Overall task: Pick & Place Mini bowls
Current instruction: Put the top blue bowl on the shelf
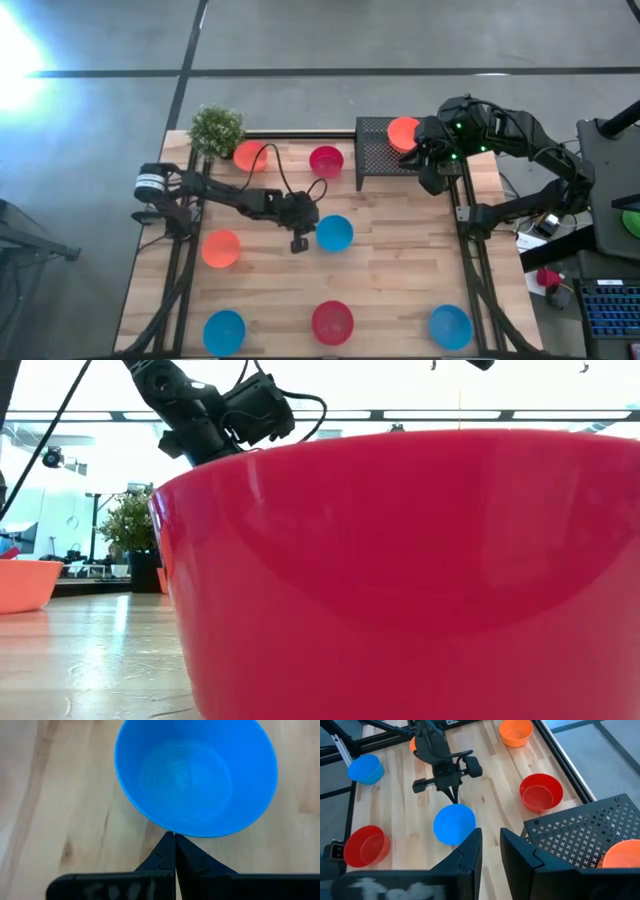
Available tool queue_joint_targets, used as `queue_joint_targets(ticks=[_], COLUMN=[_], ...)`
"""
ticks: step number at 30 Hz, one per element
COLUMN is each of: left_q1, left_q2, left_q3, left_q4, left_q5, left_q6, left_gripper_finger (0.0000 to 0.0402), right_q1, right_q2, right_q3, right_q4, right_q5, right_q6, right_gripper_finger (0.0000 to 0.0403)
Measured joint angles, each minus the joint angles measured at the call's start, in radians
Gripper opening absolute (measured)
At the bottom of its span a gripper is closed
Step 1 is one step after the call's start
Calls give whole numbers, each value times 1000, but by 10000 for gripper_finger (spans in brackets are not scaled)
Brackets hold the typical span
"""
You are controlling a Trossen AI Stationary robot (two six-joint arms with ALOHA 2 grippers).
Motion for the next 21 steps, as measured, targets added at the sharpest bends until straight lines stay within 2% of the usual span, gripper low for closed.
queue_joint_targets(ticks=[4, 8, 12, 16, 21], left_q1=[-10, -11, -11, -16, -19], left_q2=[20, 8, -65, -163, -309], left_q3=[19, 29, 31, 31, 31], left_q4=[29, -19, -66, -179, -306], left_q5=[16, 14, 0, -23, -60], left_q6=[2, 4, 4, 3, -29], left_gripper_finger=[0, 0, 0, 0, 0], right_q1=[0, 0, 0, 0, 8], right_q2=[0, 0, 0, 0, 0], right_q3=[0, 0, 0, -14, -40], right_q4=[2, 5, 5, 6, 6], right_q5=[0, 0, -1, -2, -11], right_q6=[0, 0, 11, 61, 82], right_gripper_finger=[71, 73, 67, 64, 77])
